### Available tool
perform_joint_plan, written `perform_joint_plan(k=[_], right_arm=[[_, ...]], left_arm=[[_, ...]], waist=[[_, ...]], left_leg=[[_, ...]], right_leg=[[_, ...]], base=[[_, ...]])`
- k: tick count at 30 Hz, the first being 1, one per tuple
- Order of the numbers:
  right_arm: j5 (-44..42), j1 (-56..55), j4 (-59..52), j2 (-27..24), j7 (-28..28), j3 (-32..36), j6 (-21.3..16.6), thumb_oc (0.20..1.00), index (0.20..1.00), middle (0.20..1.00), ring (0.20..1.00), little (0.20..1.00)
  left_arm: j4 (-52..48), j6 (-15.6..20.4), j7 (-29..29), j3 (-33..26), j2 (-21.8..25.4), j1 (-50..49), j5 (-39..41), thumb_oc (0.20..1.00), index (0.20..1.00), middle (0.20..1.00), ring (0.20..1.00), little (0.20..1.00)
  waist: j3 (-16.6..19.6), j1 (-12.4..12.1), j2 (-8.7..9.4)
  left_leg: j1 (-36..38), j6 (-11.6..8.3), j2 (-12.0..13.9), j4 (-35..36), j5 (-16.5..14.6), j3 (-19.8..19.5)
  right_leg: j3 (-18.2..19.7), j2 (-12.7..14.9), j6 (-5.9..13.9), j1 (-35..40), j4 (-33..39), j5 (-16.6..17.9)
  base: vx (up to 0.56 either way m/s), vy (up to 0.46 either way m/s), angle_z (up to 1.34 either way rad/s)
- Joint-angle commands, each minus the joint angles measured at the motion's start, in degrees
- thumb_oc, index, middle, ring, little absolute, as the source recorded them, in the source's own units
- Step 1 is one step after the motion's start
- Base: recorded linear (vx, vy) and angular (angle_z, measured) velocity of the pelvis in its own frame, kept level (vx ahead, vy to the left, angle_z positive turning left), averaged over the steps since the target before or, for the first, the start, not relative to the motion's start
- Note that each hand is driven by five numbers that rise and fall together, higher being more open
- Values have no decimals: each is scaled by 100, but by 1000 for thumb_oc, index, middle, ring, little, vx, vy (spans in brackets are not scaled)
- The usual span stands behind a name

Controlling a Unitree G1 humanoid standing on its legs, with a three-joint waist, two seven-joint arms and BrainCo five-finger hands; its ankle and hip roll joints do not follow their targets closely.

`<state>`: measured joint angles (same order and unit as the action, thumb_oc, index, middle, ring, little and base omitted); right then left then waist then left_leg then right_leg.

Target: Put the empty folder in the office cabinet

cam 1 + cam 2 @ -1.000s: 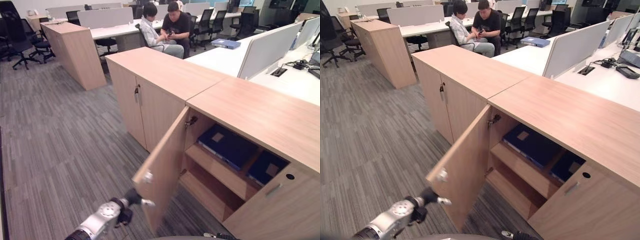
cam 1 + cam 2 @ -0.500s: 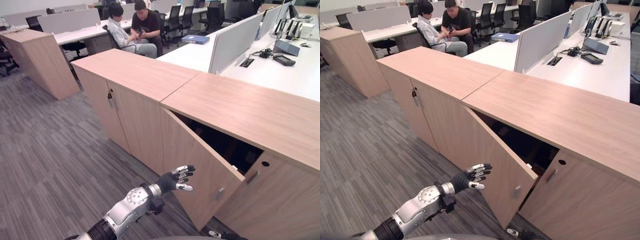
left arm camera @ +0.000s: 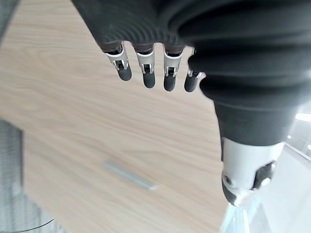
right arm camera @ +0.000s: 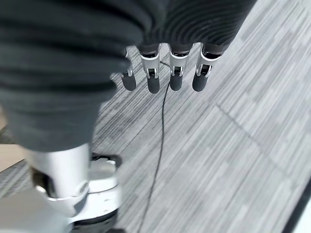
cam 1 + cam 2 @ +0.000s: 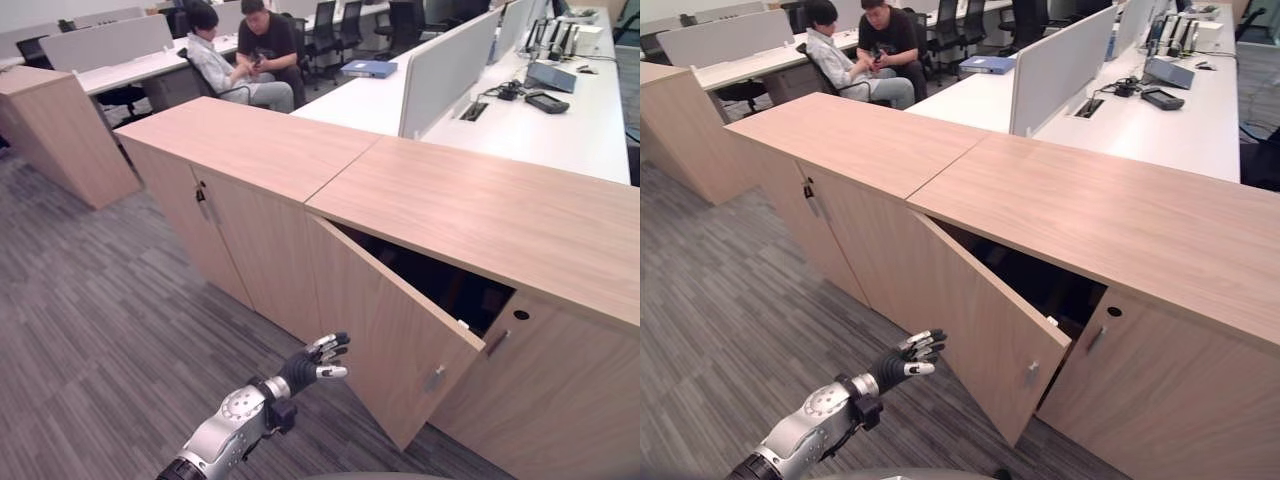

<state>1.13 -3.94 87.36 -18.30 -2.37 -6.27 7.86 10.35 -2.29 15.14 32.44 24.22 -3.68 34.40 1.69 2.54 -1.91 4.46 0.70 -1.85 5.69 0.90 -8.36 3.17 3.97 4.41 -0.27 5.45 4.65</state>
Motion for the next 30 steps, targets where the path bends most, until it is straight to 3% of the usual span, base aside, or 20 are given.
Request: perform_joint_plan(k=[1, 15, 18, 19, 20, 22, 23, 24, 26, 30], right_arm=[[-274, 341, 143, 115, 44, -54, -38, 1000, 1000, 1000, 1000, 1000], [-563, 710, -111, 8, 152, 85, -56, 1000, 1000, 1000, 1000, 1000], [-526, 863, -120, -24, 136, 67, -53, 1000, 1000, 1000, 1000, 1000], [-491, 980, -148, -43, 125, 40, -57, 1000, 1000, 1000, 1000, 1000], [-477, 1010, -138, -51, 129, 13, -58, 1000, 1000, 1000, 1000, 1000], [-429, 971, -105, -35, 128, 25, -44, 1000, 1000, 1000, 1000, 1000], [-391, 909, -88, -22, 121, 97, -31, 1000, 1000, 1000, 1000, 1000], [-391, 913, -93, -22, 122, 102, -30, 1000, 1000, 1000, 1000, 1000], [-364, 833, -82, 8, 144, 176, -37, 1000, 1000, 1000, 1000, 1000], [-245, 769, -29, 76, 156, 191, -9, 1000, 1000, 1000, 1000, 1000]], left_arm=[[-23, 266, -75, -513, -271, 225, -195, 1000, 1000, 1000, 1000, 1000], [345, 329, -188, -628, -311, 51, -422, 1000, 1000, 1000, 1000, 1000], [343, 352, -197, -609, -249, 165, -503, 1000, 1000, 1000, 1000, 1000], [289, 350, -235, -626, -139, 376, -624, 1000, 1000, 1000, 1000, 1000], [286, 323, -251, -622, -120, 479, -681, 1000, 1000, 1000, 1000, 1000], [348, 304, -301, -700, -109, 608, -784, 1000, 1000, 1000, 1000, 1000], [436, 286, -334, -815, -93, 594, -814, 1000, 1000, 1000, 1000, 1000], [434, 288, -334, -816, -92, 601, -814, 1000, 1000, 1000, 1000, 1000], [501, 284, -322, -897, -103, 540, -846, 1000, 1000, 1000, 1000, 1000], [494, 291, -237, -1017, -117, 365, -917, 1000, 1000, 1000, 1000, 1000]], waist=[[-68, -16, 143], [-274, 37, 5], [-370, -10, -26], [-520, -171, -149], [-519, -204, -192], [-574, -257, -284], [-557, -345, -280], [-578, -345, -283], [-510, -392, -180], [-347, -449, 9]], left_leg=[[-107, 42, -243, -69, -574, -304], [-289, 231, -378, -69, -506, 67], [-337, 258, -344, -69, -500, 282], [-404, 231, -141, -69, -461, 586], [-446, 230, -72, -69, -413, 696], [-384, 289, 69, -69, -419, 991], [-240, 262, 116, -69, -534, 1221], [-289, 290, 109, -69, -438, 1267], [-172, 267, 47, -69, -582, 1402], [-147, 226, -23, -69, -635, 1596]], right_leg=[[-293, -179, 205, 226, -45, -547], [23, -13, 439, -151, -45, -247], [-119, 83, 507, -307, -94, -126], [-1157, 390, 482, -539, -691, -311], [-1528, 541, 421, -550, -923, -441], [-1858, 834, 342, -590, -1815, -745], [-2152, 1147, 376, -430, -2233, -906], [-2204, 1159, 327, -463, -2207, -808], [-2499, 1315, 465, -43, -1923, -823], [-2723, 1094, 599, 367, -989, -717]], base=[[-22, 51, -25], [-47, 70, -13], [-107, 23, -56], [-185, 13, -83], [-214, 23, -104], [-48, 46, -138], [-21, 34, -137], [85, -8, -127], [65, -31, -93], [62, -138, -50]])
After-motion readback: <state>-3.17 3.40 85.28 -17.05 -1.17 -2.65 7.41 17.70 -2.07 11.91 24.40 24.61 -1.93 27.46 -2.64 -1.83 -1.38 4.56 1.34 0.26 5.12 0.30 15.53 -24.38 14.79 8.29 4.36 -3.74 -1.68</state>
